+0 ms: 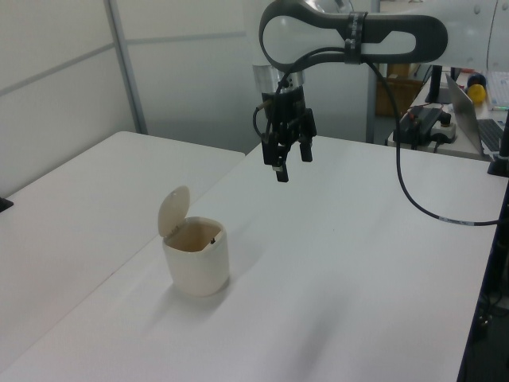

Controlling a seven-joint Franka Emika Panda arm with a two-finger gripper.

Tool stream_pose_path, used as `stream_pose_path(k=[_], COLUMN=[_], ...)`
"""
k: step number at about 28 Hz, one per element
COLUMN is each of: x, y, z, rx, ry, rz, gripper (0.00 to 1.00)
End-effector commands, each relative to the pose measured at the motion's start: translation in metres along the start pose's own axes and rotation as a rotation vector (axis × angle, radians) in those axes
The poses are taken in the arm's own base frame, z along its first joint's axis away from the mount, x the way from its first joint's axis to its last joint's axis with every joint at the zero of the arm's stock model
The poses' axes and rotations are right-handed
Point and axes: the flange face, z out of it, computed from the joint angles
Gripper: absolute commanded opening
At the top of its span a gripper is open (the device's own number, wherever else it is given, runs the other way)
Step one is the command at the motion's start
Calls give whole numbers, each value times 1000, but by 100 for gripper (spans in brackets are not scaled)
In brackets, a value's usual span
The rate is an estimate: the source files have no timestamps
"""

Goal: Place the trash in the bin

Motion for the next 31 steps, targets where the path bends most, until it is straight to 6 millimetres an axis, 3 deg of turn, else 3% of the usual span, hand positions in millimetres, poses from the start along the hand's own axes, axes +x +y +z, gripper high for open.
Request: stream_pose_path(k=[1, 9, 31], x=[1, 13, 10], y=[-6, -8, -17], z=[4, -2, -8], rx=[-16, 0, 34], ry=[-16, 95, 109], rz=[-72, -116, -80], gripper=[100, 100, 100])
